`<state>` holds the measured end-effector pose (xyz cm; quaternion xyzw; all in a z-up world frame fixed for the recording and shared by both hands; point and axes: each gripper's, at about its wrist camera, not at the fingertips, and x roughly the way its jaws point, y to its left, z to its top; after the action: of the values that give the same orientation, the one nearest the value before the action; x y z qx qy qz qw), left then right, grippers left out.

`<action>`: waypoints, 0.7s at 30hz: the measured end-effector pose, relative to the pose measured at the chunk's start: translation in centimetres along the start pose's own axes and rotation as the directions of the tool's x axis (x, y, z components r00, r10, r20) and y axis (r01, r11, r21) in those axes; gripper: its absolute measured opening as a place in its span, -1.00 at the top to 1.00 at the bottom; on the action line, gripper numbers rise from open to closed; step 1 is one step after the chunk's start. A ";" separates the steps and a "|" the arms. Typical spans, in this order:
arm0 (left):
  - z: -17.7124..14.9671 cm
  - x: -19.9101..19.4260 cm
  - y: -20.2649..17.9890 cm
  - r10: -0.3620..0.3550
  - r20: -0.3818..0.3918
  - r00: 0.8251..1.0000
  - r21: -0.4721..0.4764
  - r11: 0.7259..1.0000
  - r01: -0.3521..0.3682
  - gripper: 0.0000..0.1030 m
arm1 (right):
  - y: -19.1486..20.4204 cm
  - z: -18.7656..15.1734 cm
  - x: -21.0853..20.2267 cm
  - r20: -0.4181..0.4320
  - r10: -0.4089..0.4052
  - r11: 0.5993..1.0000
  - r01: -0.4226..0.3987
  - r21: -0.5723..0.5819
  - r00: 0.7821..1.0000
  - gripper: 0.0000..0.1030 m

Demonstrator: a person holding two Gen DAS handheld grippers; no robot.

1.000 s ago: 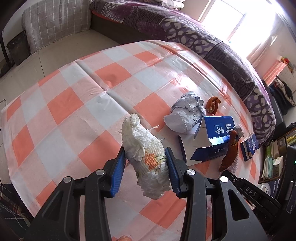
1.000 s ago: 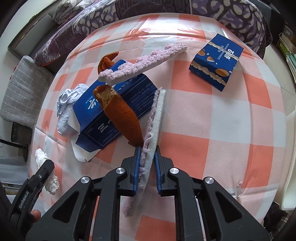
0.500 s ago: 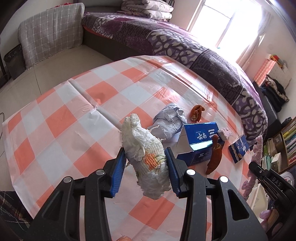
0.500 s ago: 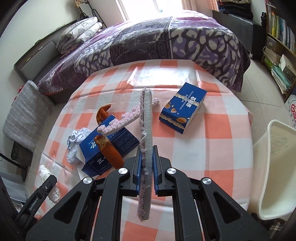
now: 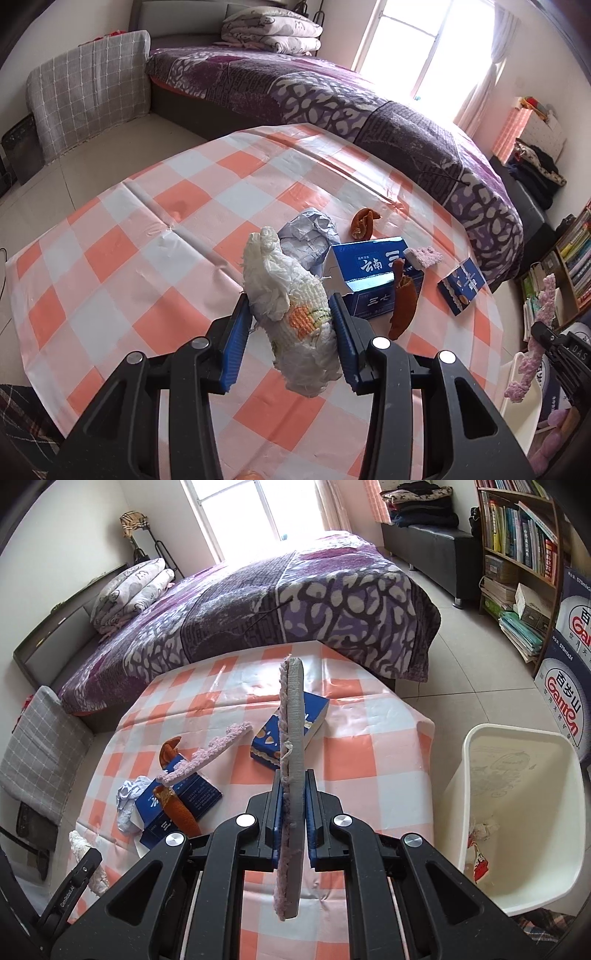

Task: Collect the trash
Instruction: 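Carry the pink strip toward the bin with the right tool while the left holds the white bag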

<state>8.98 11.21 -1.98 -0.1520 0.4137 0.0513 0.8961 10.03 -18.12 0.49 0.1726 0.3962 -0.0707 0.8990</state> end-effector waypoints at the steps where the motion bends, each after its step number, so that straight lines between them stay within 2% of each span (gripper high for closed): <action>1: -0.1 0.0 -0.2 0.001 0.001 1.000 0.005 1.000 -0.001 0.16 | -0.6 0.0 -0.2 0.004 -0.006 1.000 0.006 0.008 1.000 0.80; 13: -1.3 0.1 -2.0 0.010 -0.005 1.000 0.053 0.999 -0.010 0.16 | -6.5 -1.1 -1.9 0.034 -0.051 0.992 0.047 0.114 0.998 0.79; 21: -2.4 0.2 -4.8 -0.010 -0.034 0.999 0.110 0.994 0.014 0.16 | -9.9 -1.8 -2.1 0.022 -0.086 0.976 0.080 0.201 0.996 0.76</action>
<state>8.35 5.85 -2.48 -0.1056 0.4300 0.0203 0.8964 4.79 -26.66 -1.58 0.2442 0.3800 -0.1504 0.8794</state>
